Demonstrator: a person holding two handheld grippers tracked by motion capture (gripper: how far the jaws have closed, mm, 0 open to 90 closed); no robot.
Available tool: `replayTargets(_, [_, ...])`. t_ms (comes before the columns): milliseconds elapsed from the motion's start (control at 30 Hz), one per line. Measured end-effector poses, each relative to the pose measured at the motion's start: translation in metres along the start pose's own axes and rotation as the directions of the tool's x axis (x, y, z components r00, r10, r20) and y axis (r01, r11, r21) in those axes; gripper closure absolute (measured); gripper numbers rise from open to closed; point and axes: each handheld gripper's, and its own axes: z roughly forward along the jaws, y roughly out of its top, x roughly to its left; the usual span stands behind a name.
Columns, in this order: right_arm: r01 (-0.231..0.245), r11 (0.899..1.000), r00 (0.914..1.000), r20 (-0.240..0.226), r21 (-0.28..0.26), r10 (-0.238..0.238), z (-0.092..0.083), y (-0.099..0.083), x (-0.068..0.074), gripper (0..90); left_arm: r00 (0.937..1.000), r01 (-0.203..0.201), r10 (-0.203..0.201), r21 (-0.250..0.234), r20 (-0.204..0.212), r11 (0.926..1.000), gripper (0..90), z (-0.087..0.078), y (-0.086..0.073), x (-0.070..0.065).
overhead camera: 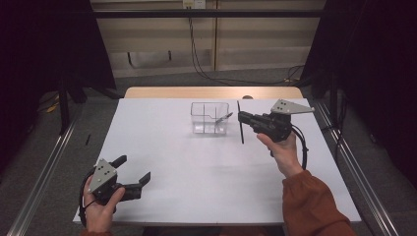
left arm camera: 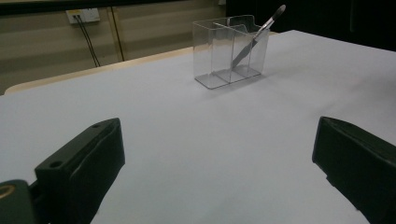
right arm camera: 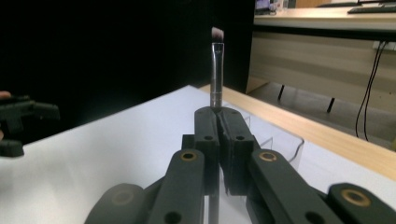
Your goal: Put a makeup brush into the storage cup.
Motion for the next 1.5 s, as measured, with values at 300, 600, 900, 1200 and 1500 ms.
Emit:
replayTargets(300, [0.013,1.0,0.9997,0.021,-0.013,-0.013,0.023,0.016,-0.006,87.0,1.0,-0.001,0.001,-0.002,0.002,1.0,2.3,0.0,0.0,0.0])
replayTargets(600, [0.004,1.0,0.9991,0.042,-0.027,-0.002,0.046,0.023,-0.012,87.0,1.0,-0.007,0.007,0.004,0.003,1.0,2.3,0.0,0.0,0.001])
replayTargets(900, [-0.006,0.999,0.9973,0.073,-0.031,0.009,0.068,0.027,-0.018,87.0,1.0,-0.009,0.008,0.004,0.005,1.0,2.3,0.001,0.0,0.0])
replayTargets(1200, [0.014,1.0,0.9954,0.095,0.005,-0.014,0.089,0.03,-0.021,87.0,0.9999,-0.009,0.009,0.0,0.014,1.0,2.3,0.002,0.0,0.0])
replayTargets(1500, [0.006,1.0,0.9889,0.148,0.01,-0.008,0.108,0.029,-0.024,87.0,0.9998,-0.009,0.009,0.002,0.019,1.0,2.3,0.002,0.001,0.0])
